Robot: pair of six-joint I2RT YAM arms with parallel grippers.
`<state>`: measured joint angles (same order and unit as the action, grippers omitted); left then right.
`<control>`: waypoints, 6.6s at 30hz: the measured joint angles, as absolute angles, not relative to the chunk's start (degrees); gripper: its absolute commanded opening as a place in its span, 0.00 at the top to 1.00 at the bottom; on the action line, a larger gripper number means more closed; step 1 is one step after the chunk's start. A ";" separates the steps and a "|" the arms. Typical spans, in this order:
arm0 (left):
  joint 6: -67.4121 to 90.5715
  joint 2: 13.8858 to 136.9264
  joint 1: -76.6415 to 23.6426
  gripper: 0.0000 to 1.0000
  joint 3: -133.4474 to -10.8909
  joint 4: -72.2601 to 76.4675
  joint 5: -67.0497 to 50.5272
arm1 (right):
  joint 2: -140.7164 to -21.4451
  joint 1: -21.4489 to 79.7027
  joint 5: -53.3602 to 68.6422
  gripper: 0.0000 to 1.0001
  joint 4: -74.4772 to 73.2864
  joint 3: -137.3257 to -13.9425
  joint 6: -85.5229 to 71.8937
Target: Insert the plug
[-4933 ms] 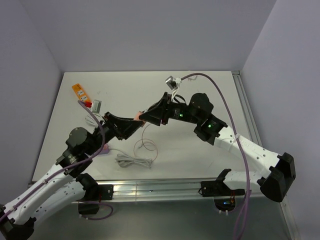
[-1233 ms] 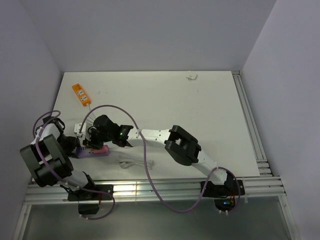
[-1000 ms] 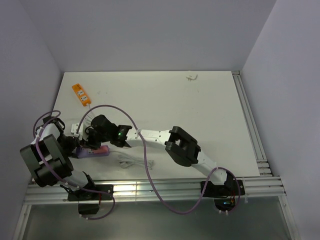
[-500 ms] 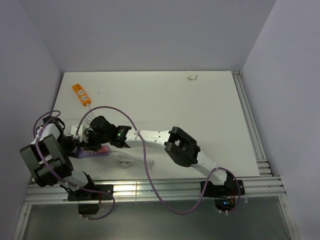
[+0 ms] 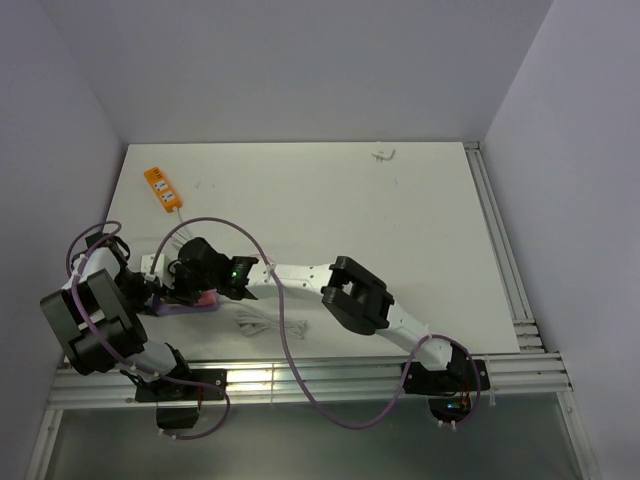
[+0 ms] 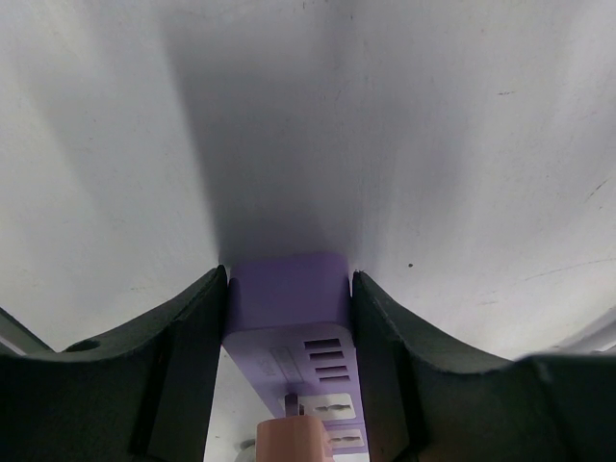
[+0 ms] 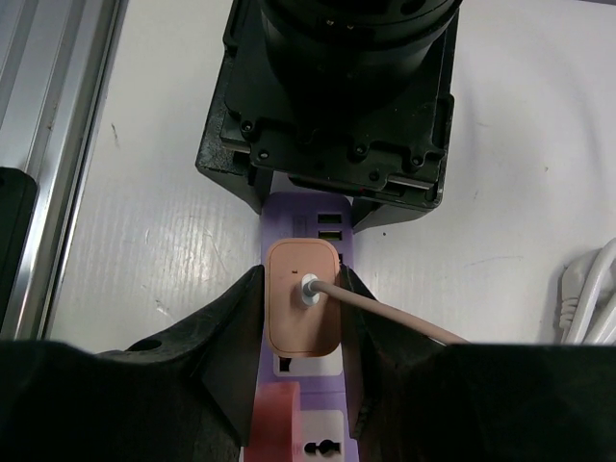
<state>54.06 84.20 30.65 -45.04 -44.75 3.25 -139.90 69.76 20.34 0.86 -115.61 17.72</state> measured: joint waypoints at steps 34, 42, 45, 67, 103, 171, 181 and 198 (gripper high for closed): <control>56.45 83.18 30.50 1.00 -44.25 -44.62 3.27 | -136.22 70.37 16.05 1.00 0.97 -110.24 18.94; 56.69 83.18 30.41 1.00 -44.25 -44.73 3.27 | -136.22 70.52 16.12 1.00 -0.34 -110.69 18.94; 56.71 83.18 30.39 1.00 -44.25 -44.75 3.27 | -136.22 70.54 15.79 1.00 -0.75 -110.89 18.96; 56.80 83.18 30.39 1.00 -44.23 -44.77 3.27 | -136.22 71.35 11.42 1.00 -1.58 -111.31 18.96; 57.74 83.20 30.24 1.00 -44.10 -44.84 2.22 | -138.04 71.44 11.09 1.00 -9.28 -116.86 21.65; 56.03 83.09 30.24 1.00 -43.68 -43.77 0.01 | -130.74 67.40 21.37 0.18 -5.98 -110.08 17.67; 55.09 83.09 30.24 1.00 -43.66 -43.68 -0.21 | -126.48 65.84 22.33 0.38 -9.98 -105.58 18.98; 54.72 83.09 30.24 1.00 -43.62 -43.53 -0.40 | -124.79 63.00 25.34 0.41 -8.73 -100.09 18.41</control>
